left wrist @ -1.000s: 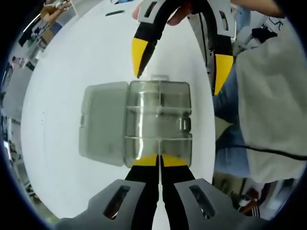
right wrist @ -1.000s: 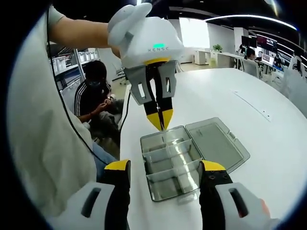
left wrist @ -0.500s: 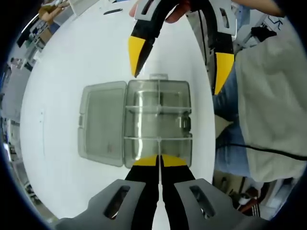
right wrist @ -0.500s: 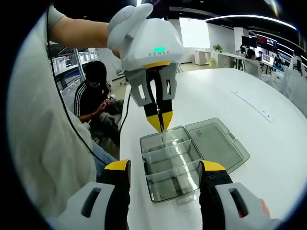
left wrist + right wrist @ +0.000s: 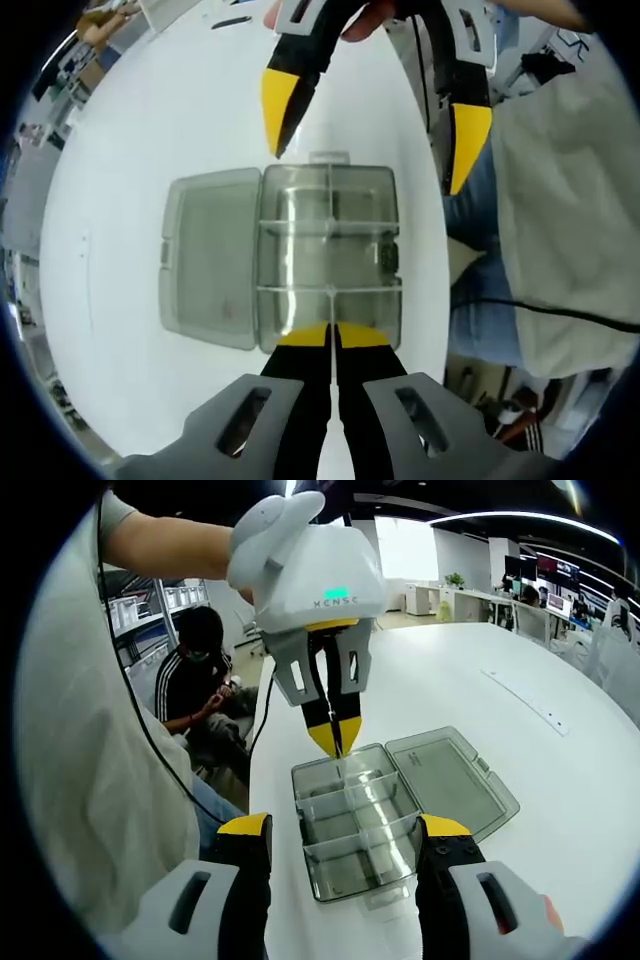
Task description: Insert the divider into the dual guide fixture by aligning both edges with the guide slots and pushing it downward to the bottom, including one-sided entry, uneven engagement, binding, and posture correction.
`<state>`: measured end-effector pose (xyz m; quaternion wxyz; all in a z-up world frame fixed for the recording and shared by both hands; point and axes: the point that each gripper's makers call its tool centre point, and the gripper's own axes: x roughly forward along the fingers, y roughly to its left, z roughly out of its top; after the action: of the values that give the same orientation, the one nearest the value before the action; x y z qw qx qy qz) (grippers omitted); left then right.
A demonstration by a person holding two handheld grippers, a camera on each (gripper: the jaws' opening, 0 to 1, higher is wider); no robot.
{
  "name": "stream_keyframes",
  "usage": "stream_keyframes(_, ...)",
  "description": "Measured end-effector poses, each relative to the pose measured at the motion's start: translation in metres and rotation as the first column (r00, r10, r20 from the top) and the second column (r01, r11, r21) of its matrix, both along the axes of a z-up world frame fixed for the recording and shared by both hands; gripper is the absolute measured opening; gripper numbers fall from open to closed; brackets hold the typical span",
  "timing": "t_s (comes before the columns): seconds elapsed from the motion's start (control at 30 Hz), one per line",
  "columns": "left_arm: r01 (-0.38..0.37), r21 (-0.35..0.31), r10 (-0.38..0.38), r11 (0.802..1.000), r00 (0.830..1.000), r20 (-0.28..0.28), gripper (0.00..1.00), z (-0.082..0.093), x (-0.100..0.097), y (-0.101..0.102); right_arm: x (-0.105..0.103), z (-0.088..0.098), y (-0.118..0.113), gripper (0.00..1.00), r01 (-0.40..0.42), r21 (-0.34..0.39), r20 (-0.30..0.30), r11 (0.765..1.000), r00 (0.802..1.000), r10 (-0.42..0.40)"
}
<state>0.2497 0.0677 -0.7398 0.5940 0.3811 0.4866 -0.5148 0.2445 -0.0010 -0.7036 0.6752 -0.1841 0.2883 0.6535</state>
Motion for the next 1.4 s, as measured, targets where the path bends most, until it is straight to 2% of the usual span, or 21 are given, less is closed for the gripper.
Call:
stream_keyframes(0.63,0.016,-0.008,-0.017,1.0,1.0,-0.024,0.0,-0.007,0.001,0.0,0.001,0.0,-0.002,0.55,0.006,-0.001,-0.003,1.0,1.0,-0.006)
stream_keyframes(1.4,-0.002,-0.011,0.002,1.0,0.999,-0.047,0.0,-0.02,0.0,0.002,0.001,-0.002,-0.004,0.55,0.01,-0.004,-0.008,1.0,1.0,-0.01)
